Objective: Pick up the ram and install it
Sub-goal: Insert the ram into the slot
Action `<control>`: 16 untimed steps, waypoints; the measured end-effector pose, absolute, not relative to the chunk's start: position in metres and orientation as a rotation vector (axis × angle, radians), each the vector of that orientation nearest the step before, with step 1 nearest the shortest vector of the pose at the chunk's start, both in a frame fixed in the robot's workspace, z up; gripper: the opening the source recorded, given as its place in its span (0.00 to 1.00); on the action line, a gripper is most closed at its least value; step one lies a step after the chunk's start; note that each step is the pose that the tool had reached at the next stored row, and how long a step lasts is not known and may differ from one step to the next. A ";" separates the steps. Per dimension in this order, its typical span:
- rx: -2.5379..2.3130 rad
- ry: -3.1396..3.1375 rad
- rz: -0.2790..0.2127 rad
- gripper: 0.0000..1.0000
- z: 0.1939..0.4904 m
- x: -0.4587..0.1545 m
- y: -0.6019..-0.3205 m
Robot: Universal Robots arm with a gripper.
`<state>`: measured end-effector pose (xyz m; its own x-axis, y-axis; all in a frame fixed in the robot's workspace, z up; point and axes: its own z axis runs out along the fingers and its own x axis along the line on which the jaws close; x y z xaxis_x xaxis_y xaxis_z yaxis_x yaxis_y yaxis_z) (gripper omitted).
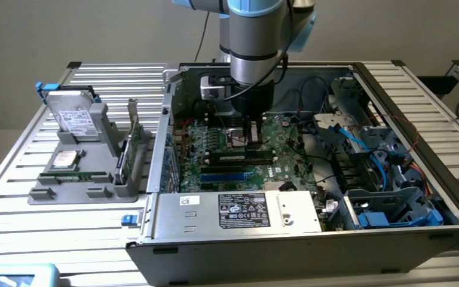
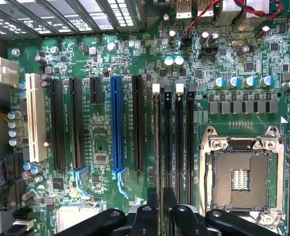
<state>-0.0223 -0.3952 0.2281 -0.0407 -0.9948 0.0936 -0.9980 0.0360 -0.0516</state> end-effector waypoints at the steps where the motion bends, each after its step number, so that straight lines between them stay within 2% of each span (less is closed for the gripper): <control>1: 2.153 -2.238 0.160 0.20 0.230 -0.022 -0.395; 11: 2.139 -2.232 0.174 0.20 0.245 -0.018 -0.395; 16: 2.128 -2.218 0.152 0.20 0.250 -0.013 -0.395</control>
<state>-0.0125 -0.3955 0.2499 -0.0426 -0.9926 0.1139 -0.9988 0.0398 -0.0271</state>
